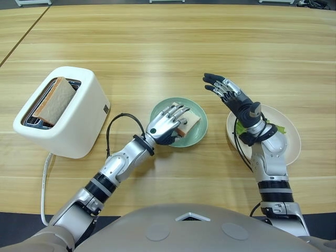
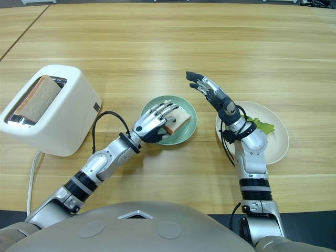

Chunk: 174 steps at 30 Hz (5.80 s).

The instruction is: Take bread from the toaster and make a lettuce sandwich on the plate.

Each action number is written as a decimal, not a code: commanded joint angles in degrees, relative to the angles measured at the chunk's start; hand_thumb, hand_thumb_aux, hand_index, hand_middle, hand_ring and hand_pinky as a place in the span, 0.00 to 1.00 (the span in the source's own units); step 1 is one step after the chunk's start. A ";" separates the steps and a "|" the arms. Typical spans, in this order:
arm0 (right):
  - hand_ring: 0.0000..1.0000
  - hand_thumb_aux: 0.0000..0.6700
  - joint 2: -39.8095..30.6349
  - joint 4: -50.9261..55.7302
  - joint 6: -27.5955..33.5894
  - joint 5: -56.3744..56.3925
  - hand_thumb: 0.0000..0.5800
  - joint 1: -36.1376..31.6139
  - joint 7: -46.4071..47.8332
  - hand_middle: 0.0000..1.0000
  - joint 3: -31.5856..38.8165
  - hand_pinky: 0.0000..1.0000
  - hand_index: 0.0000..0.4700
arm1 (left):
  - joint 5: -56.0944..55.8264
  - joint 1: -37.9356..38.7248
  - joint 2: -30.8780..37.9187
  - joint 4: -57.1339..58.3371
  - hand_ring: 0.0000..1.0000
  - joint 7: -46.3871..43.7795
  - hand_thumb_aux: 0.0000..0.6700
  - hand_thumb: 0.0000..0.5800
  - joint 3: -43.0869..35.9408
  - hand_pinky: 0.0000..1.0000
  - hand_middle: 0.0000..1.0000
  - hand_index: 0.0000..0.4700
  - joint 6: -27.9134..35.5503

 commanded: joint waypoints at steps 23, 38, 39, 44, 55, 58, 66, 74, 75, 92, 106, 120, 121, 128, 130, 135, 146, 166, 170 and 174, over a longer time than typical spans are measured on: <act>0.00 0.00 -42.21 20.99 -22.51 -71.66 0.00 -4.31 -32.97 0.00 -4.80 0.00 0.00 | -38.74 26.00 -5.83 -42.34 0.00 -17.49 0.00 0.00 18.96 0.00 0.00 0.00 10.36; 0.00 0.00 -45.27 41.21 -13.90 -93.76 0.00 -17.98 -59.19 0.00 22.27 0.00 0.00 | -42.60 29.21 -6.11 -44.90 0.00 -19.01 0.00 0.00 20.78 0.00 0.00 0.00 9.57; 0.00 0.00 -45.40 41.59 -13.94 -93.56 0.00 -18.26 -59.47 0.00 23.07 0.00 0.00 | -42.73 29.29 -6.13 -44.93 0.00 -19.02 0.00 0.00 20.99 0.00 0.00 0.00 9.64; 0.00 0.51 -45.56 43.14 -14.07 -92.52 0.76 -19.67 -60.72 0.00 26.13 0.00 0.51 | -42.92 29.60 -6.31 -45.02 0.00 -19.14 0.00 0.00 21.38 0.00 0.00 0.00 9.67; 0.00 1.00 -45.74 41.78 -14.50 -88.01 1.00 -19.97 -61.66 0.00 28.37 0.00 1.00 | -43.04 29.30 -6.53 -44.68 0.00 -19.52 0.00 0.00 21.82 0.00 0.00 0.00 9.64; 0.00 1.00 -46.02 40.17 -15.00 -86.29 1.00 -19.39 -61.92 0.00 27.86 0.00 1.00 | -42.99 29.38 -6.55 -44.74 0.00 -19.56 0.00 0.00 21.82 0.00 0.00 0.00 9.63; 0.00 1.00 -47.94 33.59 -11.12 -80.88 1.00 -18.96 -61.55 0.00 22.84 0.00 1.00 | -42.90 29.55 -6.77 -44.80 0.00 -19.61 0.00 0.00 21.53 0.00 0.00 0.00 9.88; 0.00 1.00 -48.07 21.35 -7.56 -74.62 1.00 -17.16 -56.79 0.00 16.35 0.00 1.00 | -43.53 29.42 -7.36 -44.08 0.00 -19.17 0.00 0.00 21.84 0.00 0.00 0.00 9.66; 0.00 1.00 -47.69 20.00 -7.40 -74.15 1.00 -17.38 -56.10 0.00 15.94 0.00 1.00 | -43.62 29.40 -7.45 -43.95 0.00 -19.07 0.00 0.00 21.92 0.00 0.00 0.00 9.62; 0.00 1.00 -18.11 18.32 -13.10 -71.36 1.00 -29.68 -42.27 0.00 30.98 0.00 1.00 | -48.24 27.14 -8.97 -38.69 0.00 -17.71 0.00 0.00 25.03 0.00 0.00 0.00 6.65; 0.00 0.62 -16.26 19.63 -8.86 -90.61 0.86 -31.03 -54.27 0.00 39.50 0.00 0.62 | -48.54 28.04 -8.53 -39.52 0.00 -18.12 0.00 0.00 24.77 0.00 0.00 0.00 6.71; 0.00 0.00 -23.55 13.45 -6.55 -94.62 0.00 -31.58 -56.75 0.00 37.40 0.00 0.00 | -48.33 29.39 -8.38 -40.98 0.00 -18.21 0.00 0.00 25.01 0.00 0.00 0.00 7.06; 0.00 0.00 -24.18 12.77 -6.93 -94.35 0.00 -31.15 -56.65 0.00 37.31 0.00 0.00 | -48.30 29.47 -8.38 -41.06 0.00 -18.22 0.00 0.00 25.00 0.00 0.00 0.00 7.06; 0.00 0.00 -31.11 5.35 -10.34 -86.25 0.00 -25.21 -53.56 0.00 32.36 0.00 0.00 | -48.93 29.22 -8.06 -43.86 0.00 -19.13 0.00 0.00 25.40 0.00 0.00 0.00 8.33; 0.00 0.00 -32.94 3.14 -10.77 -81.56 0.00 -22.76 -51.70 0.00 29.38 0.00 0.00 | -50.10 28.35 -7.91 -46.69 0.00 -19.89 0.00 0.00 26.61 0.00 0.00 0.00 10.03; 0.00 0.00 -34.60 -0.16 -8.86 -67.26 0.00 -15.06 -46.93 0.00 20.20 0.00 0.00 | -57.61 22.29 -6.43 -58.82 0.00 -22.22 0.00 0.00 36.55 0.00 0.00 0.00 19.39; 0.00 0.00 -31.93 -3.69 -7.58 -58.27 0.00 -5.65 -41.25 0.00 12.53 0.00 0.00 | -39.06 29.68 12.66 -50.63 0.00 -29.08 0.00 0.00 68.81 0.00 0.00 0.00 20.27; 0.00 0.00 -29.41 -2.93 -8.49 -61.26 0.00 -4.03 -40.16 0.00 11.79 0.00 0.00 | -26.29 29.63 15.90 -31.60 0.00 -23.92 0.20 0.35 66.84 0.00 0.00 0.20 14.12; 0.00 0.00 -29.13 -3.01 -8.68 -61.71 0.00 -3.93 -40.12 0.00 11.53 0.00 0.00 | -26.78 29.34 15.63 -31.49 0.00 -24.07 0.30 0.51 65.84 0.00 0.00 0.30 13.14; 0.00 0.00 -29.12 -2.95 -9.01 -61.80 0.00 -4.04 -40.08 0.00 11.38 0.00 0.00 | -27.36 29.72 15.01 -31.42 0.00 -24.32 0.38 0.61 65.24 0.00 0.00 0.38 12.90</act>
